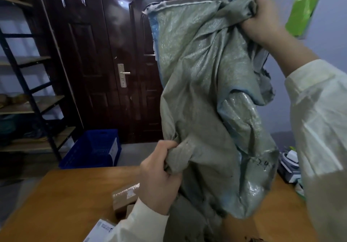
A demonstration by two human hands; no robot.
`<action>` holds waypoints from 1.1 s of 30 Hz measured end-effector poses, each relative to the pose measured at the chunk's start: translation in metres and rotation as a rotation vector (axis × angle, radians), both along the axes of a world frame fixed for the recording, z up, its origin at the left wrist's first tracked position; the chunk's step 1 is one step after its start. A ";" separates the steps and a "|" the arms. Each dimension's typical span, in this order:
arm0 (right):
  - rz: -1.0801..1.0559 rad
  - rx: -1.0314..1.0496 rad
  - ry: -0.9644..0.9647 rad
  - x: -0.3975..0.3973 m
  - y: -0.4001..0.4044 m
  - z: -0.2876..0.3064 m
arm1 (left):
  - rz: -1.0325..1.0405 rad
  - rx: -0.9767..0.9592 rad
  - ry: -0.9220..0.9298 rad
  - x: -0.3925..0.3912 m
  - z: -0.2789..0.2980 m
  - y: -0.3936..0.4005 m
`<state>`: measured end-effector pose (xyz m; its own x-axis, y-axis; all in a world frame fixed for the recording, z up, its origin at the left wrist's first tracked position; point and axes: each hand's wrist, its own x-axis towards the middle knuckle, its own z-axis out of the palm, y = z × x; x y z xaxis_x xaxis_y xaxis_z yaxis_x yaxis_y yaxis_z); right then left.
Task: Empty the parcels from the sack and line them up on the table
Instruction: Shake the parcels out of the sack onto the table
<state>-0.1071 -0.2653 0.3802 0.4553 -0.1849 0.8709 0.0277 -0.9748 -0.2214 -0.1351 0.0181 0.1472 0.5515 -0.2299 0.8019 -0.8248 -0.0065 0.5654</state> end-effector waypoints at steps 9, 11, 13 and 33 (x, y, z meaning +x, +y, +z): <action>0.032 -0.005 -0.124 -0.006 -0.006 0.014 | 0.051 -0.076 -0.140 0.012 0.039 0.015; -0.006 -0.030 -0.112 -0.004 -0.010 0.008 | 0.028 -0.066 -0.111 0.012 0.035 0.012; -0.025 -0.036 -0.106 -0.006 -0.012 0.005 | 0.034 -0.090 -0.131 0.014 0.038 0.012; 0.076 0.160 -0.077 -0.014 -0.035 -0.007 | -0.721 0.870 0.275 0.058 0.060 0.046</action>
